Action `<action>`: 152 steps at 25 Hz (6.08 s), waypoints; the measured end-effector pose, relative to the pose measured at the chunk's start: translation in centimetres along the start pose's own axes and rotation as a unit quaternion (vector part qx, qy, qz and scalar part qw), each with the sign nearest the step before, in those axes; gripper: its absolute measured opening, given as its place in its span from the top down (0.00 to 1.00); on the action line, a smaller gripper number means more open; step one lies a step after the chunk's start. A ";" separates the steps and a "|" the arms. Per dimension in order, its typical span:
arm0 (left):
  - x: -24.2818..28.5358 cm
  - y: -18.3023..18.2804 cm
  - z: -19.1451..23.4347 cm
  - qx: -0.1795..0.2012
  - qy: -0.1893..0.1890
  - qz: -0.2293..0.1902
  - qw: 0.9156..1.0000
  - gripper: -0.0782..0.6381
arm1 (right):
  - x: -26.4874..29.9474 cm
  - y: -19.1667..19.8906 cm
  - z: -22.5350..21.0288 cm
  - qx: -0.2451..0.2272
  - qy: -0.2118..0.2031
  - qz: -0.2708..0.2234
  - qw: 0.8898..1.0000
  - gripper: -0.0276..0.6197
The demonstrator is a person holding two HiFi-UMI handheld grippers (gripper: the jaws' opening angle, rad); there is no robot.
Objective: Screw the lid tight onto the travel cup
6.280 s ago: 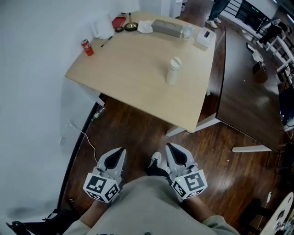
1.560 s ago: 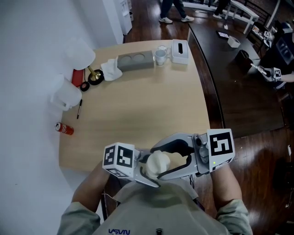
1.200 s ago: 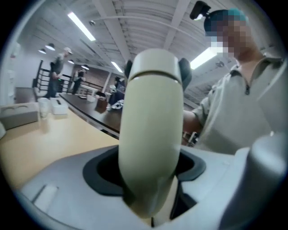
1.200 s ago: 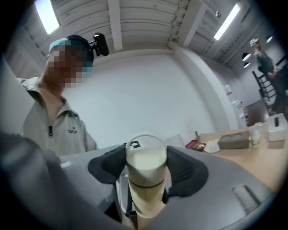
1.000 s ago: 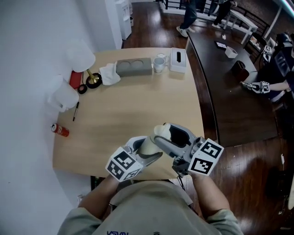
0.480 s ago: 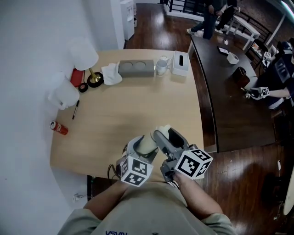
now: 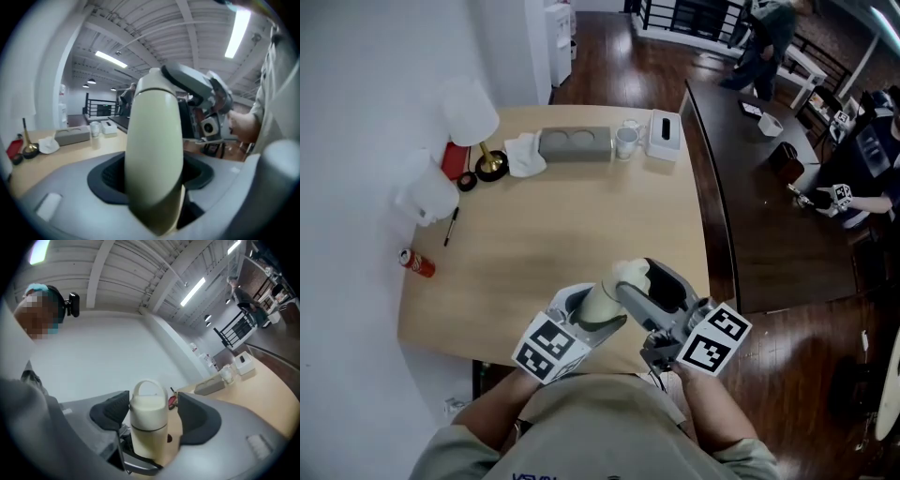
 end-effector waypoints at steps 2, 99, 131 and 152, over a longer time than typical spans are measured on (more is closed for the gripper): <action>-0.8 -1.0 -1.6 -0.020 0.079 -0.023 0.996 0.45 | -0.8 -0.9 1.5 -0.012 -0.052 0.003 0.999 0.47; -8.2 -4.3 -12.2 -0.029 0.534 -0.023 0.845 0.45 | -4.7 -2.2 12.7 -0.112 -0.317 0.127 0.933 0.44; 0.3 -0.5 1.2 0.105 -0.168 0.006 0.980 0.45 | 0.4 0.0 0.7 -0.029 0.069 0.028 0.997 0.51; -0.6 -1.6 -3.5 -0.013 0.126 -0.046 0.991 0.45 | -1.7 -0.9 3.9 -0.059 -0.081 0.024 0.995 0.46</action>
Point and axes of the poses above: the fingertips, and each gripper's own axes: x forward along the fingers, z to its left, y out of its underside, the point moved 1 cm from there along -x, backward along the fingers, and after that the axes turned 2 degrees about -x, right-handed, at the moved point
